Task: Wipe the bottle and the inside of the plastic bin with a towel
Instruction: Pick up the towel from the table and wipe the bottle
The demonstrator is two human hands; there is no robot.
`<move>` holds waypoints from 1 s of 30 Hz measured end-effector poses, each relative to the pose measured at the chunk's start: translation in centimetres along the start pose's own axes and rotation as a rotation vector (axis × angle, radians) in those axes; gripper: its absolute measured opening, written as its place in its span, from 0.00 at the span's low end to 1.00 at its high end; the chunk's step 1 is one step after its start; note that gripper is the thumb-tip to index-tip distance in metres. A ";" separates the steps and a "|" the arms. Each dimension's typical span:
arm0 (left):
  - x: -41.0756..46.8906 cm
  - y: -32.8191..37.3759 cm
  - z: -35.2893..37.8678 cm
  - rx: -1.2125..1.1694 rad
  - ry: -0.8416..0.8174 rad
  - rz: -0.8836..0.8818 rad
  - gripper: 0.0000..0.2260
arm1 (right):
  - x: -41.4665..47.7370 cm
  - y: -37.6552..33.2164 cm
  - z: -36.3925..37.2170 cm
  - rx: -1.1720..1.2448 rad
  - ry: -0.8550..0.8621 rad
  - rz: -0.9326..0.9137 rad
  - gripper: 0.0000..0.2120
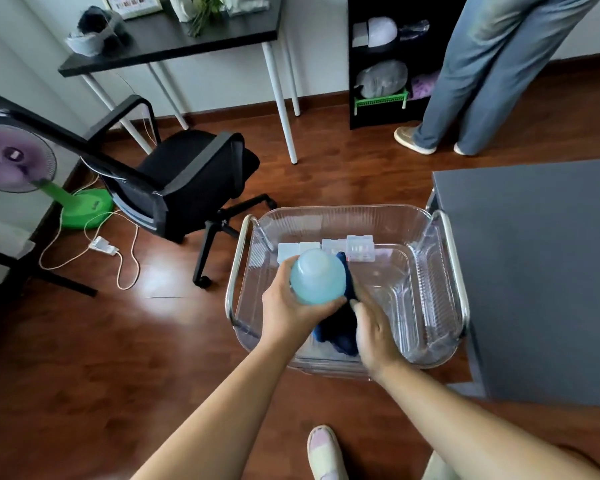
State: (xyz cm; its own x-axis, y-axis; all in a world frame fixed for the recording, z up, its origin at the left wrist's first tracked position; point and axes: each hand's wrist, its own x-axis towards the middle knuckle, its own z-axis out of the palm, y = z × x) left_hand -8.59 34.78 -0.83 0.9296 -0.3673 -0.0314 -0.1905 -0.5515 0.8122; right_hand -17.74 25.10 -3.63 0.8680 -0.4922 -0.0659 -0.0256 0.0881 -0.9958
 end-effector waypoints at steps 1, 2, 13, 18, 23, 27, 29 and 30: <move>0.3 0.2 -0.2 -0.029 0.006 -0.012 0.31 | 0.0 0.0 -0.2 -0.056 -0.024 -0.026 0.28; 0.6 0.6 -0.4 -0.066 0.011 -0.030 0.30 | -0.3 0.0 -0.4 -0.143 -0.041 -0.069 0.29; 3.1 10.7 -4.7 -0.341 -0.099 -0.027 0.20 | 0.5 -5.9 -1.5 -0.440 -0.055 -0.357 0.37; 3.0 12.8 -5.9 -0.305 -0.295 0.128 0.21 | 2.5 -10.4 -1.0 -0.109 -0.015 -0.336 0.33; 1.2 11.7 -5.8 -0.324 -0.224 0.194 0.30 | 4.7 -13.5 -1.0 -0.053 -0.070 -0.262 0.31; 1.9 12.2 -6.2 -0.520 -0.152 0.150 0.29 | 4.7 -15.2 -0.6 -0.307 -0.179 -0.345 0.28; 2.5 12.4 -6.6 -0.567 -0.118 0.077 0.29 | 3.6 -15.0 -0.4 -0.435 -0.218 -0.406 0.28; 2.7 12.5 -6.8 -0.591 -0.111 0.041 0.30 | 2.7 -14.5 -0.4 -0.466 -0.232 -0.428 0.29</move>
State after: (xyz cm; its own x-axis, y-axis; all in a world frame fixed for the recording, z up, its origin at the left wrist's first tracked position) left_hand -6.38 31.95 13.20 0.8807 -0.4729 -0.0283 0.0123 -0.0369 0.9992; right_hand -15.25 22.16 10.65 0.9321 -0.1971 0.3040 0.1781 -0.4813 -0.8583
